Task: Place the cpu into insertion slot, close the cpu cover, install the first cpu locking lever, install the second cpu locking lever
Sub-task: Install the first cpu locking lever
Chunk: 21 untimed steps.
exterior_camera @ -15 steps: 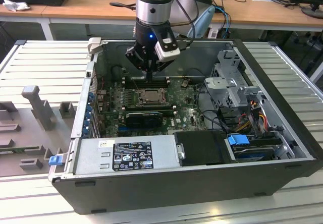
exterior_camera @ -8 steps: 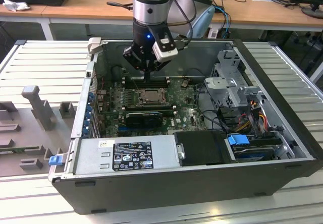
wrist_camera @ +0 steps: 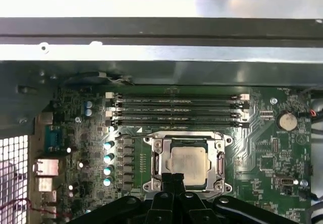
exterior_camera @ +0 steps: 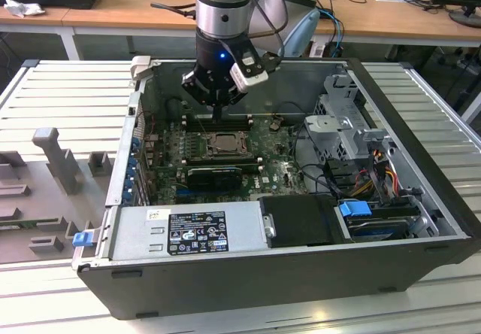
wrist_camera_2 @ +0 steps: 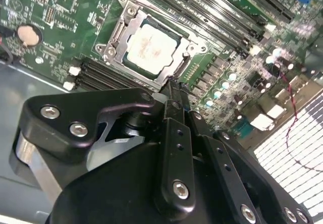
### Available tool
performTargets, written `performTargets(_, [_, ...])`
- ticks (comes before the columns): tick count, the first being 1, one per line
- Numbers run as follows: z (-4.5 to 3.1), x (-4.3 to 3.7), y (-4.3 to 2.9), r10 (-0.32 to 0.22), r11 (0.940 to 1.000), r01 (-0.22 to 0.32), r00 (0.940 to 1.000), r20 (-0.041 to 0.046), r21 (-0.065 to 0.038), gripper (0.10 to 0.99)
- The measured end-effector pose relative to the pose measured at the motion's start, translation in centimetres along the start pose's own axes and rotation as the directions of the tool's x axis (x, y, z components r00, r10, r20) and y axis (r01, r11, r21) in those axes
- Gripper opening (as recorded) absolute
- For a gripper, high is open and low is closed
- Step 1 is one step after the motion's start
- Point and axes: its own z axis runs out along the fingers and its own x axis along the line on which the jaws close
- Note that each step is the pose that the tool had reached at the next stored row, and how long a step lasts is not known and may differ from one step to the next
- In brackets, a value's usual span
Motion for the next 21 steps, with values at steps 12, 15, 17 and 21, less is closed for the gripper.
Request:
performTargets(12, [0.15, 1.91, -0.08, -0.014, 0.9999, 0.015, 0.9995, 0.0280, -0.002, 0.106])
performTargets(15, [0.34, 3.34, -0.06, -0.015, 0.9999, 0.015, 0.9994, 0.0311, -0.002, 0.106])
performTargets(17, [0.50, 4.29, -0.04, -0.015, 0.9999, 0.015, 0.9994, 0.0316, -0.002, 0.106])
performTargets(21, [0.93, 5.57, 0.59, -0.015, 0.9999, 0.015, 0.9994, 0.0315, -0.002, 0.106])
